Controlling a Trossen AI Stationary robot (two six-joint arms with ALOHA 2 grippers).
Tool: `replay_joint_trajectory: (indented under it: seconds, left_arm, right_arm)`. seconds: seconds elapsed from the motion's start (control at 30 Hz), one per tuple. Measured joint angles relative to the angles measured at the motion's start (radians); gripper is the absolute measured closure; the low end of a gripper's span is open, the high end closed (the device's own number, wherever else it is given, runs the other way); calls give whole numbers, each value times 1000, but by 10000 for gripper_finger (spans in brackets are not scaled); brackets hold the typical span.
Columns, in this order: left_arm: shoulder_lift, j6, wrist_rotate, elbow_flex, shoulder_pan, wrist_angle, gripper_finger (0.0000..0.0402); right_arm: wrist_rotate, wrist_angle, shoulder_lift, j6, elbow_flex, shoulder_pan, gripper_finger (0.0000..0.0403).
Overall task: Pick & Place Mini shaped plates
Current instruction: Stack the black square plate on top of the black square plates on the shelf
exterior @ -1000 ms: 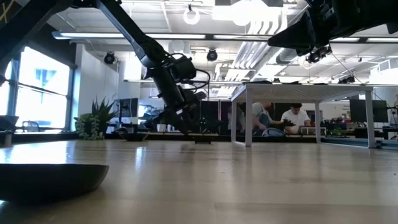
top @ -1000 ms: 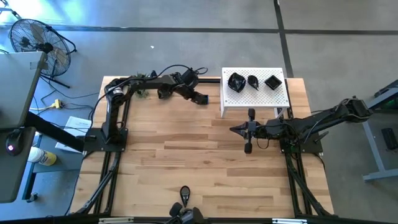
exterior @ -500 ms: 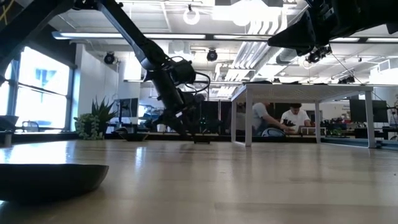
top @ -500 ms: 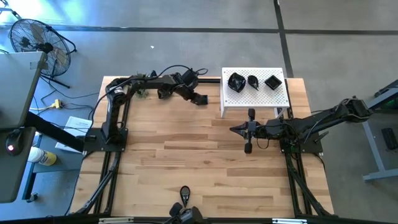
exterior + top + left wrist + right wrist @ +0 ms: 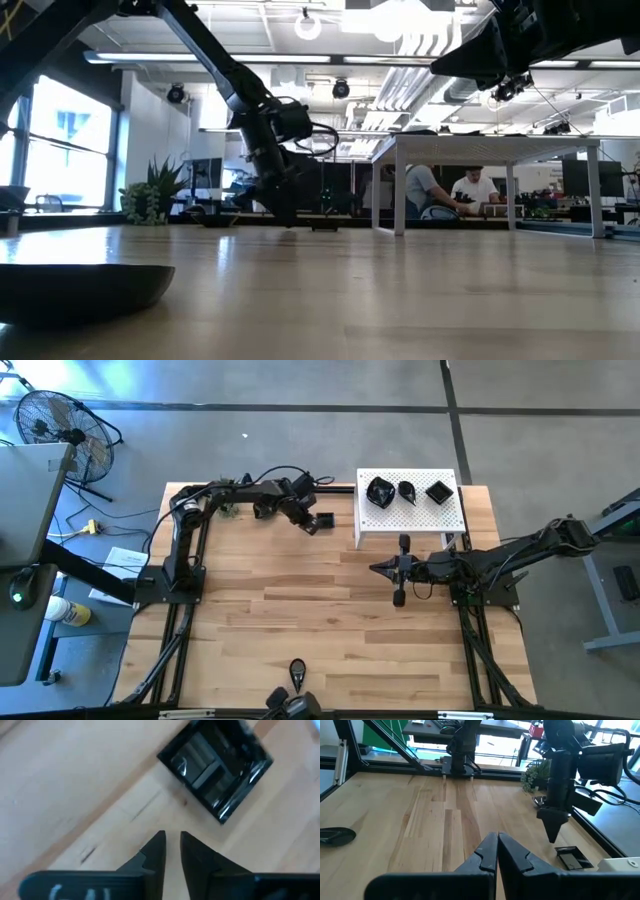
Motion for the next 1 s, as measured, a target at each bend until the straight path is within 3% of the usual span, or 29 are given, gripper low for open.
replay_joint_trajectory:
  seconds: [0.2,0.43,0.5,0.63,0.7,0.83,1.0]
  left_arm:
    - [-35,91,31,1,6,-13,377]
    - [-105,345,-24,1,16,17,381]
    - [-115,380,12,1,39,48,381]
    - [-114,385,180,0,103,89,385]
    - [-114,368,167,1,119,104,386]
    - [-113,363,131,0,116,127,366]
    - [-112,363,140,0,124,129,312]
  right_arm:
    - [0,0,0,0,0,0,401]
    - [0,0,0,0,0,0,401]
    - [0,0,0,0,0,0,402]
    - [0,0,0,4,0,0,401]
    - [0,0,0,8,0,0,401]
    - [0,0,0,8,0,0,402]
    - [0,0,0,8,0,0,402]
